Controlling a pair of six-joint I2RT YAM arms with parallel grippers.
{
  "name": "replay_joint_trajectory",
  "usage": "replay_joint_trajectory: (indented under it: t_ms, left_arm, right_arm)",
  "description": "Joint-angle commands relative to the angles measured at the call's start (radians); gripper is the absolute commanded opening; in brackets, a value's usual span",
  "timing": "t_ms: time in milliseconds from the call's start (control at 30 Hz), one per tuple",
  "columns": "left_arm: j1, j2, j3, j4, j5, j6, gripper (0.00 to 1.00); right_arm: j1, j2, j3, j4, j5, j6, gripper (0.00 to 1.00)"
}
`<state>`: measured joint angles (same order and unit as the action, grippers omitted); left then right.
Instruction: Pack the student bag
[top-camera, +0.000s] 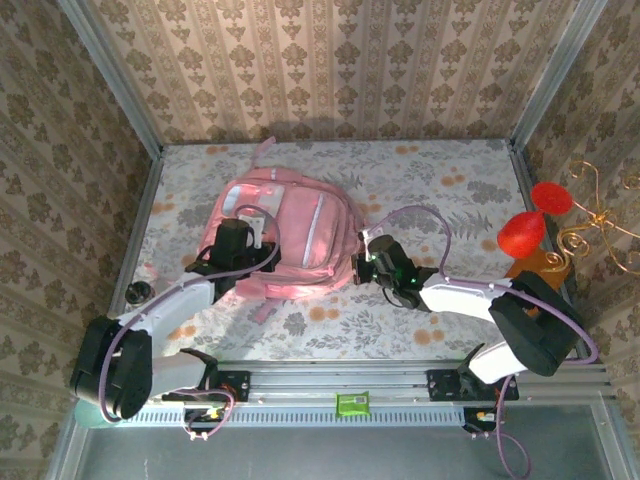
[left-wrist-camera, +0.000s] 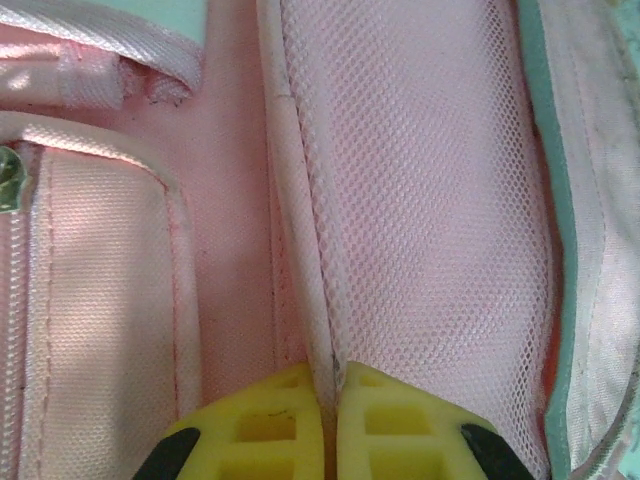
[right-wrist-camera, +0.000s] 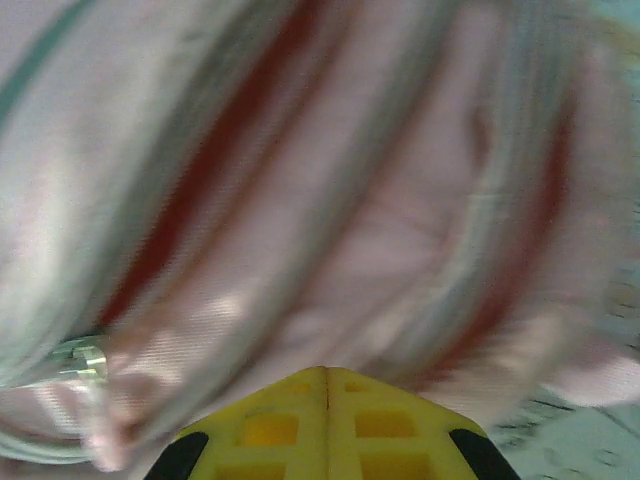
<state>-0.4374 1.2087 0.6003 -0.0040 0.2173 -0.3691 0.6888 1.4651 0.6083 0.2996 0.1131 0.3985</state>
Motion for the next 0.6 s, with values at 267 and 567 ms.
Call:
replay_joint_trajectory:
  t_ms: [267,567]
  left_arm:
    - [0.01,0.006,0.058,-0.057,-0.065,0.044,0.0]
    - [0.009,0.002,0.056,-0.051,-0.065,0.033,0.0]
  right_arm:
    - [0.022,-0.094,0.001,-0.029,-0.214,-0.11,0.17]
    - [0.061,-0.008,0.103,-0.096,-0.305,-0.162,0.35]
